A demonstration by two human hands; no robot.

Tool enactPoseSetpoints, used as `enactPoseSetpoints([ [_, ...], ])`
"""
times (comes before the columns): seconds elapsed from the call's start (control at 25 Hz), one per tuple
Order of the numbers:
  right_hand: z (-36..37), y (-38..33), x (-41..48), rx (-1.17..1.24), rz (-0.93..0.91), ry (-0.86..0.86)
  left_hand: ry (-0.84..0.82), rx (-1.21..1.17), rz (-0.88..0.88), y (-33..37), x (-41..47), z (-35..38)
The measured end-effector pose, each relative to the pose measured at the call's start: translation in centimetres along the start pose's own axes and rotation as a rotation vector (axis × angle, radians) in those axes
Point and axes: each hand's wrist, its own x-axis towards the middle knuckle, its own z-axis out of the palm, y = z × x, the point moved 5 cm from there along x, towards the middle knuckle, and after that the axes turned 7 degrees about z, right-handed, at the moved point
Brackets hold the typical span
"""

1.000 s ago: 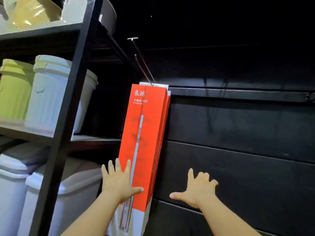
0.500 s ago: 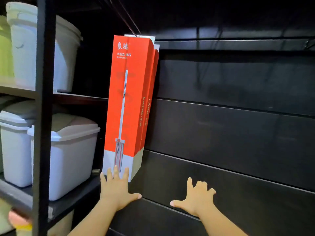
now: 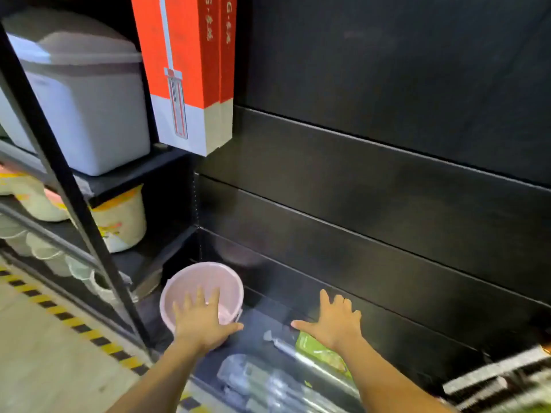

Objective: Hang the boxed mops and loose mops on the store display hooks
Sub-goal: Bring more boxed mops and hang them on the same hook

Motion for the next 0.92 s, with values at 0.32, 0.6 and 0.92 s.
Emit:
enactPoseSetpoints([
  [0.32, 18.0, 1.0, -8.0, 0.004, -0.137, -0.293, -0.258, -0.137, -0.27, -3.6, -15.0, 17.4],
  [0.6, 25.2, -3.6, -13.2, -0.165, -0.353, -0.537, -0.369, -0.252, -0.484, -6.1, -24.6, 24.1],
  [0.92, 26.3, -15.6, -18.2, -0.381, -0.716, -0.538, -0.287, -0.379, -0.788, -13.5, -32.2, 25.1],
])
